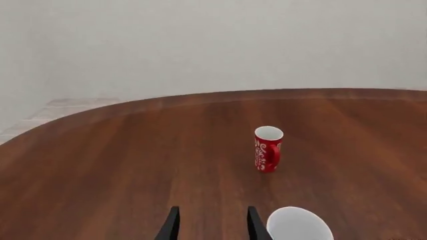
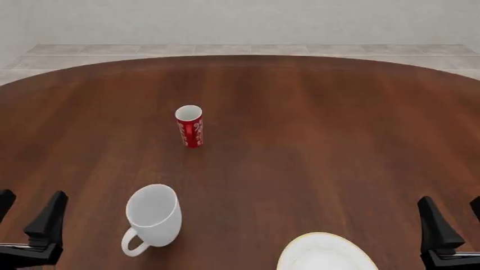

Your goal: Put the white mug on the plate.

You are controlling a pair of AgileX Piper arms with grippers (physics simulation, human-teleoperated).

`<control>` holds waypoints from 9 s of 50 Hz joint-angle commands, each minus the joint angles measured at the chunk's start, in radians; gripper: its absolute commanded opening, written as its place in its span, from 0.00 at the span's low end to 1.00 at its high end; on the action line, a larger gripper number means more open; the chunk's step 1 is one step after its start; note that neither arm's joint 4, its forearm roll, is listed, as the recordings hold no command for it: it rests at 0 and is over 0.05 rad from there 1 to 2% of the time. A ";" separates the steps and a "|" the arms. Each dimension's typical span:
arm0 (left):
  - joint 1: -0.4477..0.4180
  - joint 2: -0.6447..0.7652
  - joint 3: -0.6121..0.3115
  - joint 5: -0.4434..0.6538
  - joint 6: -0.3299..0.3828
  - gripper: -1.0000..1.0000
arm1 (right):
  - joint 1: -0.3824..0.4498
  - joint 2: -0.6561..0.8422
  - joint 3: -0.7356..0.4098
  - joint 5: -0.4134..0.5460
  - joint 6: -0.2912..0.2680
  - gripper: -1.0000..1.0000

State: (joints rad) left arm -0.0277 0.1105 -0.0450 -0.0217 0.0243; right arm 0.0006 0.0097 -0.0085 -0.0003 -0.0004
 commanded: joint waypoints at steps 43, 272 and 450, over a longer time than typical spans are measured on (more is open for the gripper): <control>-0.259 0.297 -0.685 0.833 0.298 1.00 | 0.001 -0.007 -0.007 0.015 0.001 1.00; -0.391 0.938 -0.210 0.256 0.168 1.00 | 0.001 0.009 -0.001 -0.006 0.001 1.00; -1.093 1.175 -0.726 0.392 -0.056 0.00 | 0.001 0.009 -0.001 -0.006 0.001 1.00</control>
State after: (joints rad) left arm -1.0927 1.2578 -0.7377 0.3759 -0.0295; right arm 0.0012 0.0188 -0.0100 -0.0067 0.0005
